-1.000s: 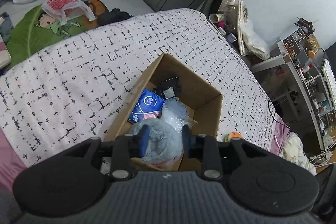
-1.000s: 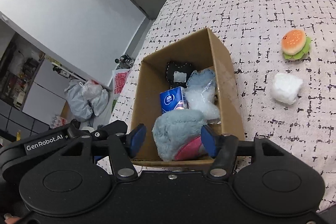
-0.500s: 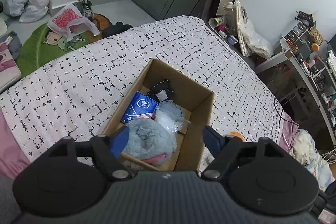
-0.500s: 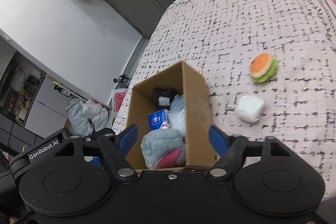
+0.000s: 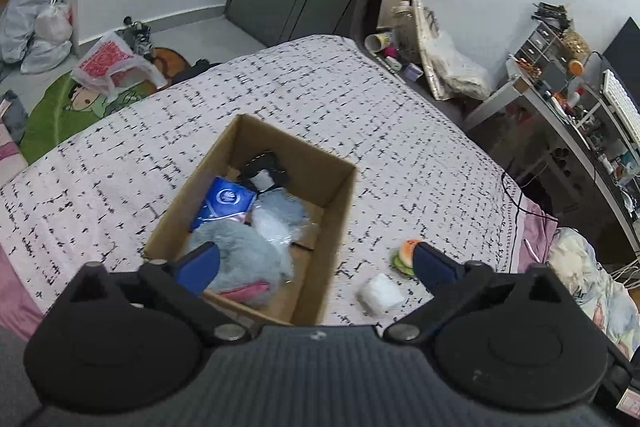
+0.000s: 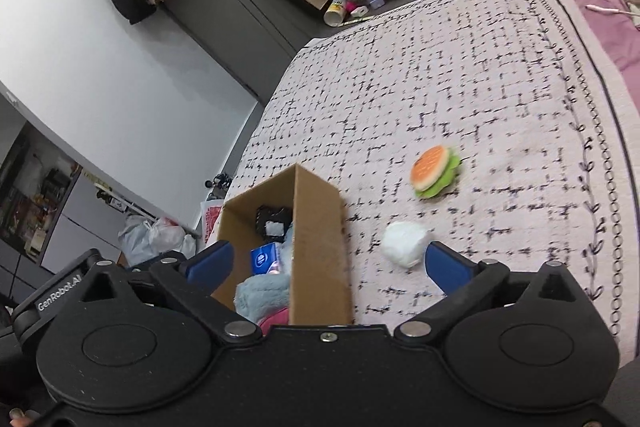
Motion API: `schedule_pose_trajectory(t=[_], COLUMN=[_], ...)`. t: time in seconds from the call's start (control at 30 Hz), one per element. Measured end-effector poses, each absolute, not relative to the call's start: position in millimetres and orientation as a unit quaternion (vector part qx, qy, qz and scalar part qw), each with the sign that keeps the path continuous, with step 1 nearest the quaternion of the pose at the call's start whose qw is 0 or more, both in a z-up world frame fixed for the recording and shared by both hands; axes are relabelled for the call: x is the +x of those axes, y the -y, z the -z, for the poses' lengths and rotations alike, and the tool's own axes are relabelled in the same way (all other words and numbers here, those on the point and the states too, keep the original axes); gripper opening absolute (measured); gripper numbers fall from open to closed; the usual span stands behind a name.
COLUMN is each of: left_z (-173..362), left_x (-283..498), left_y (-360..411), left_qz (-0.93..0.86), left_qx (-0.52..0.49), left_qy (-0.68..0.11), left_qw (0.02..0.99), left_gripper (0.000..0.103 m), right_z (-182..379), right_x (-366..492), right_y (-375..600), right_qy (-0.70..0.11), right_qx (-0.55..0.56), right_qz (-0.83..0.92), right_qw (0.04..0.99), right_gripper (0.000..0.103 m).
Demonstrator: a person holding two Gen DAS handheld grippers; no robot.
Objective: Organize soft objects
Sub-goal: 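Lower the blue plush into the box and open the right tool, then grasp the white pouch with the left tool while the right grasps the burger plush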
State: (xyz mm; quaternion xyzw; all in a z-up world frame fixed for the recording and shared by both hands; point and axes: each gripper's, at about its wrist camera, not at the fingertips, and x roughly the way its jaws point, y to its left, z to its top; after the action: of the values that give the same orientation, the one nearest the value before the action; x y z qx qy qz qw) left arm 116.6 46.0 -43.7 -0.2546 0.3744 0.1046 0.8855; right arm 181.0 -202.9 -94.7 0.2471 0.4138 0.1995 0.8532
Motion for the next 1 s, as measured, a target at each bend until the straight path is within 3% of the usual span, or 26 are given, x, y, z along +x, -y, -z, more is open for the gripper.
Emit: schedule_pose_trajectory(t=[1.0], left_z=[55], left_x=[143], left_y=[51], left_qz=[-0.089], left_qx=[-0.188], left_qy=[-0.405], left_qw=[0.89], left_gripper=[0.103], right_z=[109], right_x=[202], right_y=[298], right_qy=[-0.407], right_qx=[0.251], right_qz=[-0.177], right_qw=[0.86], right_gripper=[0.103])
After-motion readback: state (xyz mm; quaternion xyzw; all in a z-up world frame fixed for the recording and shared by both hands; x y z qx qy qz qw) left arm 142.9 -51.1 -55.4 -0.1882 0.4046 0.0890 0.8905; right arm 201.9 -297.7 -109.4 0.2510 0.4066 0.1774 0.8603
